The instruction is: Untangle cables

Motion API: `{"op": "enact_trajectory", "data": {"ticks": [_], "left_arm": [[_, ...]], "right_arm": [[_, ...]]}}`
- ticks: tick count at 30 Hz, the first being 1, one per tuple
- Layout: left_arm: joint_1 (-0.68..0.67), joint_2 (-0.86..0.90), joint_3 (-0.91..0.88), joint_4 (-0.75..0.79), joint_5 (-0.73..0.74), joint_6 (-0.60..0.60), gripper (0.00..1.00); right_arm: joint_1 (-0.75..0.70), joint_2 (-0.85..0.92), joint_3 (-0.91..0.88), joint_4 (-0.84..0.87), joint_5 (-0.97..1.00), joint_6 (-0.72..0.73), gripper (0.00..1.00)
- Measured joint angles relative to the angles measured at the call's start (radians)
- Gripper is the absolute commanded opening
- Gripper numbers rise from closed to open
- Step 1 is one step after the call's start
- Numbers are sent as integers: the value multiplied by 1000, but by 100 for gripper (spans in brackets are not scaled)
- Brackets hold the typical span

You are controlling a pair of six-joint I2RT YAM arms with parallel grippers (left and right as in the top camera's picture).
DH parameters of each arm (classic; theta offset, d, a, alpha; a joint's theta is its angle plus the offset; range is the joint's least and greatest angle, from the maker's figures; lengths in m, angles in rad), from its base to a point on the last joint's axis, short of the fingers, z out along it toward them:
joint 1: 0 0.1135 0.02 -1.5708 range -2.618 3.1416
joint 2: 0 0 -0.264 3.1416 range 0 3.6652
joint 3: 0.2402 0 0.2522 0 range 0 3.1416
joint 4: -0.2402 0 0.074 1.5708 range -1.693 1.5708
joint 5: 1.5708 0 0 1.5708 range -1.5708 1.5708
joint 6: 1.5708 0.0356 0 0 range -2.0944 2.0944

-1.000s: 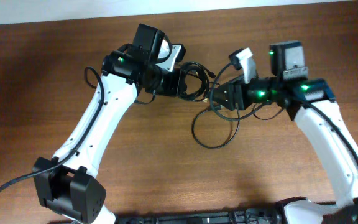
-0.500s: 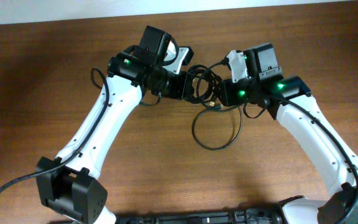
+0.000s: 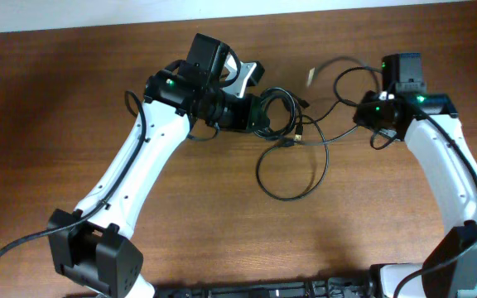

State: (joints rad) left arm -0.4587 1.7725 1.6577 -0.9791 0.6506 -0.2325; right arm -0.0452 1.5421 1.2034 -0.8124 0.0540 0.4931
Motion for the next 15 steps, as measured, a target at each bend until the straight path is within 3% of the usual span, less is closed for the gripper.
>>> {"op": "enact_trajectory", "data": {"ticks": [2, 4, 6, 8, 12, 15], "left_arm": [[0, 0, 0, 0, -23, 0, 0], [0, 0, 0, 0, -63, 0, 0], [0, 0, 0, 2, -93, 4, 0], [0, 0, 0, 9, -117, 79, 0], [-20, 0, 0, 4, -128, 412, 0], [-42, 0, 0, 4, -128, 526, 0]], "right_arm": [[-40, 0, 0, -26, 10, 6, 62], [-71, 0, 0, -54, 13, 7, 63], [-80, 0, 0, -59, -22, -24, 72], [-81, 0, 0, -21, -217, -192, 82], [-77, 0, 0, -29, -902, -737, 83], [-73, 0, 0, -23, -1029, -851, 83]]}}
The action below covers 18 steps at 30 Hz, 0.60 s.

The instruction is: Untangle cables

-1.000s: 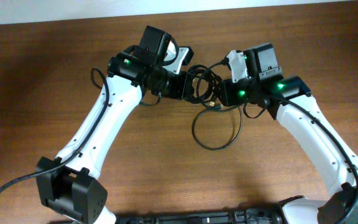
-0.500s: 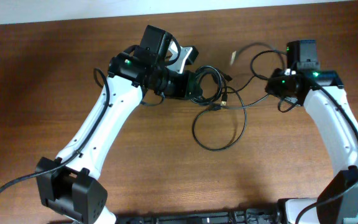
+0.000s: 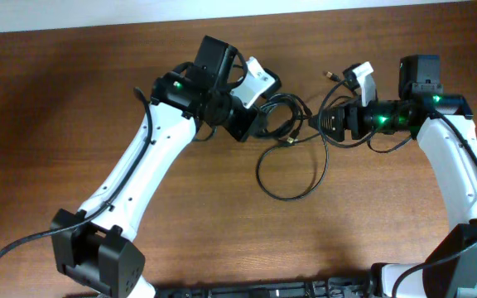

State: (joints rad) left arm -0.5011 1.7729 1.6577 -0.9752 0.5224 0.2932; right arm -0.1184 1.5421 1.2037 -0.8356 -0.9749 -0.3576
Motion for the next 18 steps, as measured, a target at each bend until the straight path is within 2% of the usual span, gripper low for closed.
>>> {"op": "enact_trajectory", "data": {"ticks": [2, 4, 5, 7, 8, 9, 11, 12, 13, 14, 16, 17, 18], "left_arm": [[-23, 0, 0, -2, 0, 48, 0], [-53, 0, 0, -14, 0, 109, 0], [-61, 0, 0, -19, 0, 124, 0], [-66, 0, 0, -31, 0, 143, 0], [-66, 0, 0, -33, 0, 150, 0], [-65, 0, 0, -33, -5, 153, 0], [-59, 0, 0, -34, -11, 153, 8], [-57, 0, 0, -34, -11, 153, 19], [-53, 0, 0, -34, -10, 157, 34], [-44, 0, 0, -29, -6, 146, 59], [-2, 0, 6, -7, -3, 64, 86], [30, 0, 18, 5, -3, 1, 94], [59, 0, 29, 22, -2, -79, 96]], "right_arm": [[8, 0, 0, 4, -47, -45, 84], [50, 0, 0, 8, -110, -127, 67], [76, 0, 0, 21, -119, -156, 53], [110, 0, 1, 28, -115, -177, 19], [126, 0, 1, 30, -106, -188, 9], [140, 0, 1, 24, -100, -204, 4], [146, 0, 1, 17, -95, -213, 4], [146, 0, 1, 11, -93, -210, 4], [146, 0, 1, 9, -93, -192, 4], [146, 0, 1, 10, -93, -167, 4], [146, 0, 1, 14, -86, -81, 4], [146, 0, 0, 28, -83, -52, 4], [146, 0, 0, 67, -79, 21, 4]]}}
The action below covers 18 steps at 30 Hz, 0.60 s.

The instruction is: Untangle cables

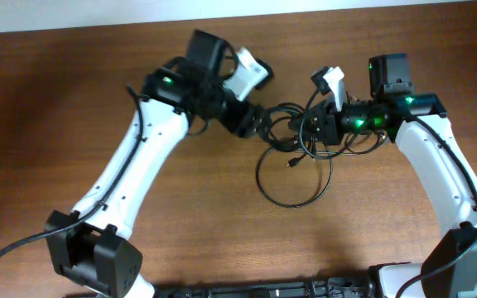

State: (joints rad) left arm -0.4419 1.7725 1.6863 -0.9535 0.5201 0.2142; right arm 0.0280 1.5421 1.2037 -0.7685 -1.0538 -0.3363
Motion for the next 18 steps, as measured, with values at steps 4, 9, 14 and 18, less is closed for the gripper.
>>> {"op": "enact_trajectory", "data": {"ticks": [4, 9, 14, 18], "left_arm": [[43, 0, 10, 13, 0, -454, 59], [-70, 0, 11, 15, -112, -636, 54], [-119, 0, 11, 21, -249, -711, 59], [-134, 5, 11, 31, -370, -762, 60]], "right_arm": [[0, 2, 0, 150, 105, 314, 4], [0, 2, 0, 150, 215, 367, 4], [0, 2, 0, 142, 233, 378, 4], [0, 2, 0, 117, 235, 381, 4]]}}
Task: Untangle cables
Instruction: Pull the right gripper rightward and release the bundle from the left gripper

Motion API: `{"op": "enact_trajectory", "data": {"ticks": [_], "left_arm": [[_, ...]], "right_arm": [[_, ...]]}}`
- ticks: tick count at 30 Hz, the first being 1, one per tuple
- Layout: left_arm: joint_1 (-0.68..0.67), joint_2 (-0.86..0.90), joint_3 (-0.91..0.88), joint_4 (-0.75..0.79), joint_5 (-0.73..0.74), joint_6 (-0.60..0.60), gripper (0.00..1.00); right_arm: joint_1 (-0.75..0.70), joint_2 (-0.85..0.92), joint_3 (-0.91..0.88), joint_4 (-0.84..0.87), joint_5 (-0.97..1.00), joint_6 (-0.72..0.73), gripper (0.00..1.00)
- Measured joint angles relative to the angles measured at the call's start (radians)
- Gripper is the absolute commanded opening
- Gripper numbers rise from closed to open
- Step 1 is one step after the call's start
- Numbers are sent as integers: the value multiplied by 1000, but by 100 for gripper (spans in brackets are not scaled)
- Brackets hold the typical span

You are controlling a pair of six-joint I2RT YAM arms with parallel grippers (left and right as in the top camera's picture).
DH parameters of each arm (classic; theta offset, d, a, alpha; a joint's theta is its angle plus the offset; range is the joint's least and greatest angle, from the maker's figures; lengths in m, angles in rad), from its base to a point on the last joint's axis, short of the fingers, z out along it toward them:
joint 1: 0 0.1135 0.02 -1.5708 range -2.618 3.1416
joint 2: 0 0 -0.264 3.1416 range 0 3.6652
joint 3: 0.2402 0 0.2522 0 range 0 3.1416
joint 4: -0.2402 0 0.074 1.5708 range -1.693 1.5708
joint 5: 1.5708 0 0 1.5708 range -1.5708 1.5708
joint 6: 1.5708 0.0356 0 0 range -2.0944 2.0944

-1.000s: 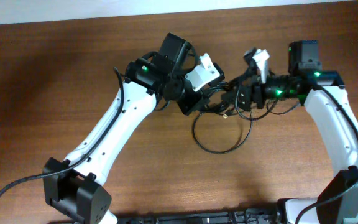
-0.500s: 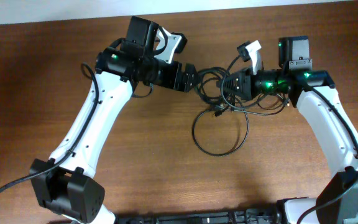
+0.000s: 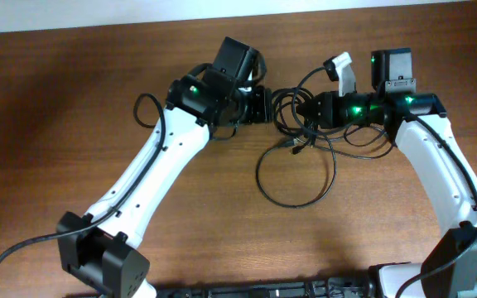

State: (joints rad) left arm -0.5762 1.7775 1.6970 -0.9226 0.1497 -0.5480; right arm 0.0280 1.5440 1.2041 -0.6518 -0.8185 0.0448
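A tangle of thin black cables (image 3: 286, 109) lies at the back middle of the table, bunched between my two grippers. One large loop (image 3: 295, 175) hangs out of the bunch toward the front, and a small plug (image 3: 293, 146) sits at its top. My left gripper (image 3: 263, 104) reaches in from the left and is shut on the left side of the bunch. From the right, my right gripper (image 3: 306, 109) is shut on the cable at the bunch's right side. The dark fingers and cables blend together, so the exact grip points are hard to make out.
The brown wooden table (image 3: 73, 124) ends at a pale wall strip along its back edge (image 3: 98, 12). More cable loops trail under the right wrist (image 3: 363, 141). The arm bases stand at the front left (image 3: 98, 257) and front right (image 3: 462, 257).
The left gripper has moved right and slightly back, its wrist turned. The right gripper has risen a little toward the back edge. The bunch between them is tighter and sits further back.
At first the left gripper held the bunch at the left while the right gripper was far right with a cable arcing back. The right gripper then stood closer to the bunch, then against it. Now both grippers flank a compact bunch at the back.
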Motion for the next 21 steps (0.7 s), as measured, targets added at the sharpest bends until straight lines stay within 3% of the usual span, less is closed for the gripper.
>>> {"op": "enact_trajectory", "data": {"ticks": [10, 14, 18, 21], "left_arm": [[-20, 104, 1, 56, -49, -32, 58], [-24, 129, 3, 43, -74, -35, 42], [-44, 128, 30, -126, -232, -40, 40], [-31, 128, 36, -277, -378, -39, 40]], "right_arm": [[0, 0, 0, -2, 14, 0, 4], [2, 2, 0, -3, 13, -1, 4], [-21, 11, -1, -14, -11, -3, 4], [-120, 11, -2, -23, -59, -4, 4]]}}
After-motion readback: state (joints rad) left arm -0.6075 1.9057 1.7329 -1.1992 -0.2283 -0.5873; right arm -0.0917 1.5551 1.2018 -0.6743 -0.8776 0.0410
